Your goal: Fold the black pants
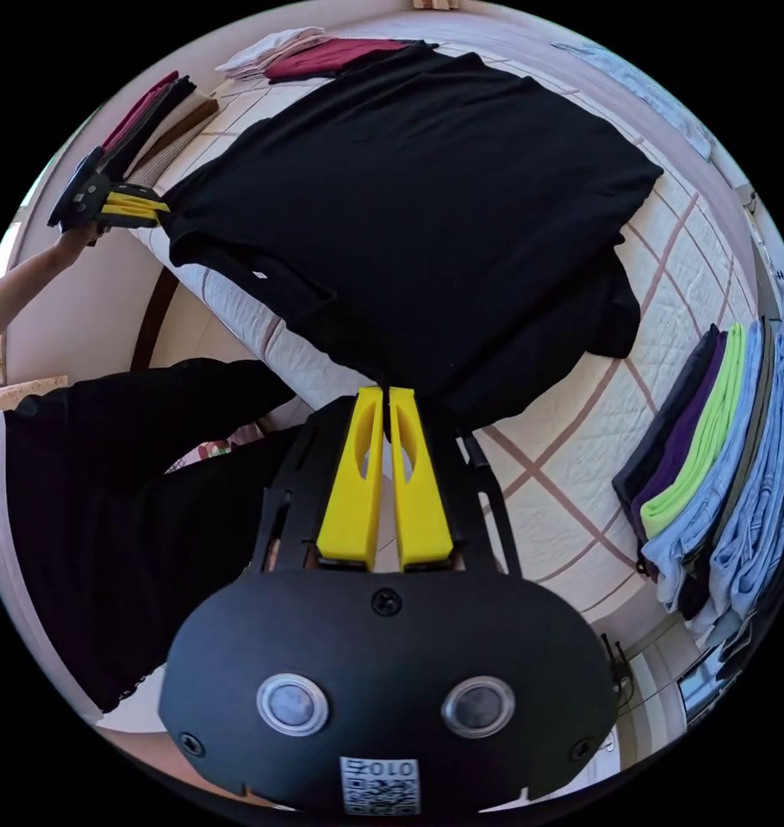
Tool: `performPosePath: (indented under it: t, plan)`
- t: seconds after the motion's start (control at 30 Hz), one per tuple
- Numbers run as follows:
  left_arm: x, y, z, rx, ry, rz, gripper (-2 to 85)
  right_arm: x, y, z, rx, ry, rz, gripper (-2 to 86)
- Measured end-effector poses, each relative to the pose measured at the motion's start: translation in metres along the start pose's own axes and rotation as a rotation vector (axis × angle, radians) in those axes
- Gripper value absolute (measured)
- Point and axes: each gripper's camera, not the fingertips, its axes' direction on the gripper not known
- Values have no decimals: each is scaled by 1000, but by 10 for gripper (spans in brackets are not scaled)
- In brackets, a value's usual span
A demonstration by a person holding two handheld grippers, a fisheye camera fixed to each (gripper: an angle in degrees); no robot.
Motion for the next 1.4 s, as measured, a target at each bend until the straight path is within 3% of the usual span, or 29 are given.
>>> performPosePath:
  t: [0.2,0.33,0.43,0.57,0.67,0.83,0.93,1.07,1.13,1.2,1.27,1.33,1.4]
  plan:
    - [-9,25,46,28,77,-49,9,15,-21,28,-80,-88,52,36]
    - [-23,65,68,129,254,-262,20,20,-26,35,-203,-206,66,39]
    - [-35,114,75,269,399,-485,27,11,-45,-3,-65,-231,24,61]
    - [-70,185,91,465,411,-863,48,-24,-133,-64,288,-141,-243,119]
    - [-103,208,126,540,497,-1022,61,-47,-242,-76,282,-208,-421,125]
    - [-139,208,155,564,485,-1045,73,-101,-415,-91,222,-229,-600,161]
    - [-148,209,172,541,466,-1005,63,-129,-499,-67,-4,-215,-593,171]
    - [-152,211,195,530,528,-943,22,-153,-548,-4,-395,-219,-582,42]
    - [-151,218,189,522,452,-945,13,-166,-543,-15,-321,-227,-655,36]
    - [-145,231,171,535,318,-952,9,-180,-515,-66,6,-255,-926,30]
    - [-123,230,141,505,93,-850,12,-173,-490,-92,223,-234,-1062,25]
    - [-103,220,129,495,-23,-758,20,-149,-483,-93,258,-250,-1056,21]
    - [-89,207,132,480,-6,-643,30,-103,-486,-66,57,-341,-967,19]
